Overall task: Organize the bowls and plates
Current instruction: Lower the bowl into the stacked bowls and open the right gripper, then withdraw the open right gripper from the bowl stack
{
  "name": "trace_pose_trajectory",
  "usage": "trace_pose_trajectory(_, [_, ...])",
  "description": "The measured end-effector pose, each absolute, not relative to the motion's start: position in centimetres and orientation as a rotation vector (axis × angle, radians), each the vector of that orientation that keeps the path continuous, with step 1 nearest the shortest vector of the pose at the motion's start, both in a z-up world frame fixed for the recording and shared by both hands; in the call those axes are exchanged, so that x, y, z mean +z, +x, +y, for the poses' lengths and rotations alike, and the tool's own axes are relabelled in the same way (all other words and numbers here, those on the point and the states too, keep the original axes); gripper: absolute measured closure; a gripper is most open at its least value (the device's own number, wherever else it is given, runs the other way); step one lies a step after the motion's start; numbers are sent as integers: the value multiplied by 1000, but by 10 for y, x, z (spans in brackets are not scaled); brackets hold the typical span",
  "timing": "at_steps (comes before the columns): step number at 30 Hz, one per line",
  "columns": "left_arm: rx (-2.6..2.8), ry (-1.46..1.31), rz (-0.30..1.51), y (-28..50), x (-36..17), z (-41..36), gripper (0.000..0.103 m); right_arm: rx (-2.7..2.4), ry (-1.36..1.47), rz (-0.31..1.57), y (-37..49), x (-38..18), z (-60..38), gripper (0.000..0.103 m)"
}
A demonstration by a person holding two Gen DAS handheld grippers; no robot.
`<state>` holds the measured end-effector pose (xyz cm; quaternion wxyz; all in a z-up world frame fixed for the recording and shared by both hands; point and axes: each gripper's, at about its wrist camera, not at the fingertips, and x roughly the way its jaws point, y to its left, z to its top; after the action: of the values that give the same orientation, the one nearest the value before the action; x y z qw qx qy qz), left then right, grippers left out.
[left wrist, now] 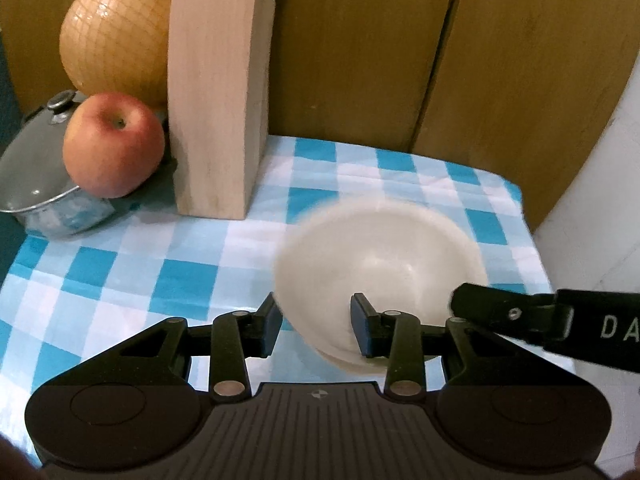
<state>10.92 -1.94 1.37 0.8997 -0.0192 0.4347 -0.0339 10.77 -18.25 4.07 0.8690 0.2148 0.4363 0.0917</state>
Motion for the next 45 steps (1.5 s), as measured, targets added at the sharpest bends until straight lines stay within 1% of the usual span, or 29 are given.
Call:
trace_pose_trajectory(4, [-39,-15,904,112,7,-15,53,157,457,911,109,38,-192,92])
trace_pose_trajectory(9, [-29,-25,913,110,4,-9,53,145,451,909,109,37,-196,91])
trace_pose_trajectory(12, [-35,-24,898,107,8,-9,48,142,388,891,105,39,-190,91])
trace_pose_trajectory(14, [-39,-26,891,105,11,-9,45,123,361,909,106,34,-188,91])
trace_pose_trajectory(19, [-39,-26,893,105,11,-9,44,103,323,977,112,13,-184,92])
trace_pose_trajectory(21, [-39,-23,896,105,10,-10,44,84,347,944,110,20,-188,92])
trace_pose_trajectory(24, [-39,-22,895,105,10,-9,44,83,380,792,97,46,-194,92])
trace_pose_trajectory(25, [-41,-24,893,105,10,-9,44,101,385,772,95,50,-193,92])
trace_pose_trajectory(28, [-38,-35,891,106,11,-6,41,122,375,836,100,38,-186,92])
trace_pose_trajectory(32, [-37,-41,906,108,8,-7,41,92,304,945,108,11,-178,92])
trace_pose_trajectory(34, [-39,-34,908,107,8,-8,41,112,337,935,106,17,-181,92])
trace_pose_trajectory(38, [-40,-41,900,106,10,-5,39,129,378,853,101,33,-187,91])
trace_pose_trajectory(43, [-63,-76,895,104,13,1,35,128,412,877,106,29,-194,91])
trace_pose_trajectory(45, [-67,-71,891,102,13,2,32,130,423,884,107,28,-196,88])
